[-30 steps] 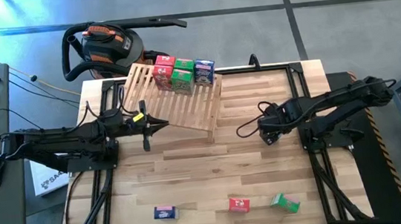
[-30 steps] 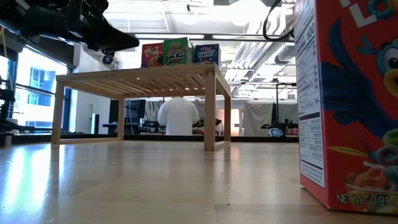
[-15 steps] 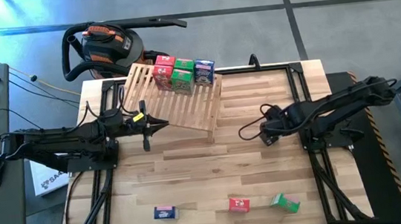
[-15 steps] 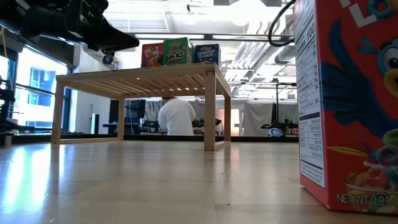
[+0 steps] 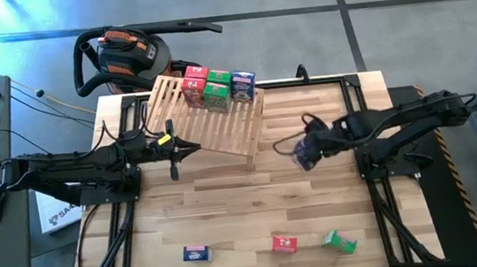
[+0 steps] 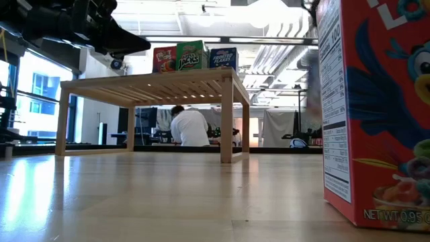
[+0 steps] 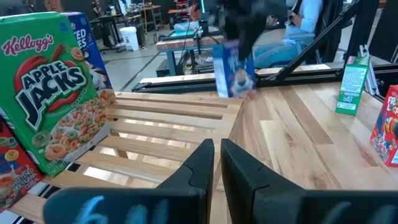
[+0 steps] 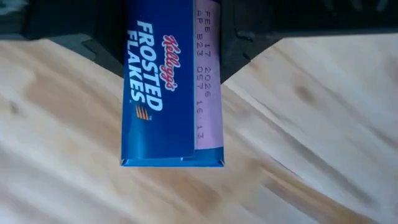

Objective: Stack cereal on shelf
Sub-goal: Put the right blue cereal box aligned with the other blue cereal box on the shelf

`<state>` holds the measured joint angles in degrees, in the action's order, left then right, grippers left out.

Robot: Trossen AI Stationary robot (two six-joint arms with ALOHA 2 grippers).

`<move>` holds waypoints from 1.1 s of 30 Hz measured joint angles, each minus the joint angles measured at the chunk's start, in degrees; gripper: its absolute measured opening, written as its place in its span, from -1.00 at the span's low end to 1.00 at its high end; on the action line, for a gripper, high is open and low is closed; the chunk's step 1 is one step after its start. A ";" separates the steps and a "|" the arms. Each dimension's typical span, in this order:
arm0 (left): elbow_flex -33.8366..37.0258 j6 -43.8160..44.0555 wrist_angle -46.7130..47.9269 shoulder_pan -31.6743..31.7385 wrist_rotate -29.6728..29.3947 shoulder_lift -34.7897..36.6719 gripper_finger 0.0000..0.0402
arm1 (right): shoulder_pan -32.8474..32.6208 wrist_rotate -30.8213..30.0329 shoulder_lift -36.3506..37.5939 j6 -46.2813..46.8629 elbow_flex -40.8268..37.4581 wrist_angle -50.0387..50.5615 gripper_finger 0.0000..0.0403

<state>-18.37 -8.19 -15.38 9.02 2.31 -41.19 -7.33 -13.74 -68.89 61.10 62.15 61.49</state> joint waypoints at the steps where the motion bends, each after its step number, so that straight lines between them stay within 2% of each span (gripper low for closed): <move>1: 0.00 0.00 0.00 0.00 0.00 0.00 -0.90 | 0.52 -0.60 -0.44 -2.20 2.51 0.08 -0.26; 7: 0.00 0.04 -0.86 0.00 0.00 -0.04 -0.90 | 4.89 -2.99 -7.62 -19.87 18.96 0.37 -0.26; 13: -0.01 0.05 -0.86 0.00 0.00 -0.04 -0.90 | 11.11 -1.28 -21.54 -40.98 36.17 1.44 -0.26; 17: 0.00 0.07 -0.81 0.00 0.00 -0.04 -0.90 | 15.02 0.19 -30.39 -50.45 47.08 5.35 -0.26; 21: -0.01 0.05 -0.79 0.00 0.02 -0.04 -0.90 | 18.06 0.49 -37.21 -55.31 56.09 9.00 -0.26; 25: -0.01 0.05 -0.76 0.00 0.02 -0.04 -0.90 | 19.41 0.52 -41.31 -57.08 61.71 10.99 -0.26; 29: -0.01 0.04 -0.74 0.00 0.04 -0.04 -0.90 | 19.74 0.41 -42.74 -57.70 63.03 11.38 -0.21; 33: -0.01 0.04 -0.74 0.00 0.04 -0.04 -0.90 | 19.74 -1.61 -42.99 -58.42 62.62 11.01 -0.03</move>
<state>-18.38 -8.14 -16.12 9.02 2.35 -41.23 12.40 -15.35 -111.87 2.68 124.77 72.50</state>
